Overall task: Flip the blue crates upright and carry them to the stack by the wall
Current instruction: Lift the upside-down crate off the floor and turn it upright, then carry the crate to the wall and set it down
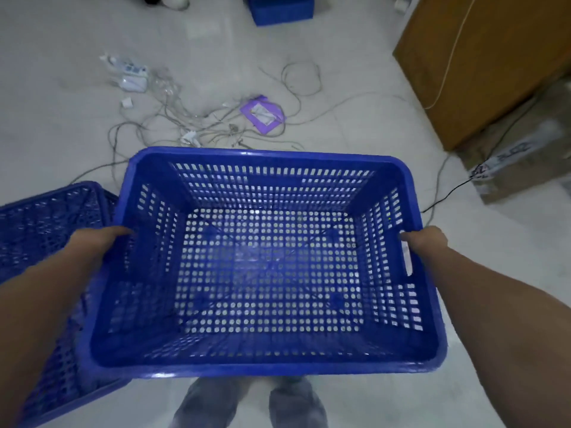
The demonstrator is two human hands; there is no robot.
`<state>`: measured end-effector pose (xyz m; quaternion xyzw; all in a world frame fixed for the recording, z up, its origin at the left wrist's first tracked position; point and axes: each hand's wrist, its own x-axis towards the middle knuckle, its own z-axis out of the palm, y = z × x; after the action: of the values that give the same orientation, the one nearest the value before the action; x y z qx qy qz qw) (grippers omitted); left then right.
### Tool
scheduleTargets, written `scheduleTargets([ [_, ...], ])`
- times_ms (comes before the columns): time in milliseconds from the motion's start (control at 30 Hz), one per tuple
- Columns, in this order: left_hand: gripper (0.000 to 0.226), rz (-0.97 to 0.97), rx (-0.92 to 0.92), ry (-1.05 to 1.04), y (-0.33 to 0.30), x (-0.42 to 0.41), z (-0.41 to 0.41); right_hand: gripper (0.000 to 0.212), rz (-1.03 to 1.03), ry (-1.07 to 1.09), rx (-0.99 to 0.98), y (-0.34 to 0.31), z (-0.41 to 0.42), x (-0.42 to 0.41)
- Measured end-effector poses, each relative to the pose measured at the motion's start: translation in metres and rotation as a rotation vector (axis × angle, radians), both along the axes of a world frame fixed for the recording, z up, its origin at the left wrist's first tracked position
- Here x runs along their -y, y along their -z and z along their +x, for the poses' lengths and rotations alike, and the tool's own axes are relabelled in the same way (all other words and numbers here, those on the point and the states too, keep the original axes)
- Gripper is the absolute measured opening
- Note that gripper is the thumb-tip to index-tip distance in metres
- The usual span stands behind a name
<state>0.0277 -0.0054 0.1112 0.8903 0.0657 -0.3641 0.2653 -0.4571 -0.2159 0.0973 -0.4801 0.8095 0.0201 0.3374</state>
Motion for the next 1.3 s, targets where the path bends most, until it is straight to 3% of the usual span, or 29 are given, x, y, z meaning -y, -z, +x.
scheduleTargets([
  [100, 0.061, 0.002, 0.001, 0.085, -0.069, -0.012, 0.007, 0.045, -0.010, -0.087, -0.006, -0.084, -0.004, 0.008],
  [200, 0.045, -0.033, 0.054, 0.158, -0.139, -0.032, 0.003, 0.047, -0.049, -0.177, -0.043, -0.156, -0.009, 0.011],
  [300, 0.043, -0.128, 0.091, 0.147, -0.209, -0.058, -0.015, 0.050, -0.069, -0.278, -0.042, -0.215, -0.006, 0.012],
  [467, 0.046, -0.280, 0.069, 0.015, -0.288, -0.123, -0.014, 0.028, -0.190, -0.331, 0.128, -0.308, 0.031, -0.012],
  [533, 0.047, -0.313, 0.111, -0.022, -0.313, -0.155, -0.007, 0.029, -0.233, -0.394, 0.141, -0.333, 0.048, -0.022],
  [867, 0.048, -0.421, 0.243, -0.180, -0.406, -0.382, 0.038, 0.017, -0.422, -0.657, 0.184, -0.413, 0.191, -0.119],
  [967, 0.043, -0.403, 0.310, -0.272, -0.419, -0.475, 0.040, 0.024, -0.442, -0.786, 0.165, -0.426, 0.243, -0.184],
  [1300, 0.046, -0.302, 0.418, -0.643, -0.452, -0.762, 0.012, 0.018, -0.387, -1.207, 0.284, -0.426, 0.429, -0.415],
])
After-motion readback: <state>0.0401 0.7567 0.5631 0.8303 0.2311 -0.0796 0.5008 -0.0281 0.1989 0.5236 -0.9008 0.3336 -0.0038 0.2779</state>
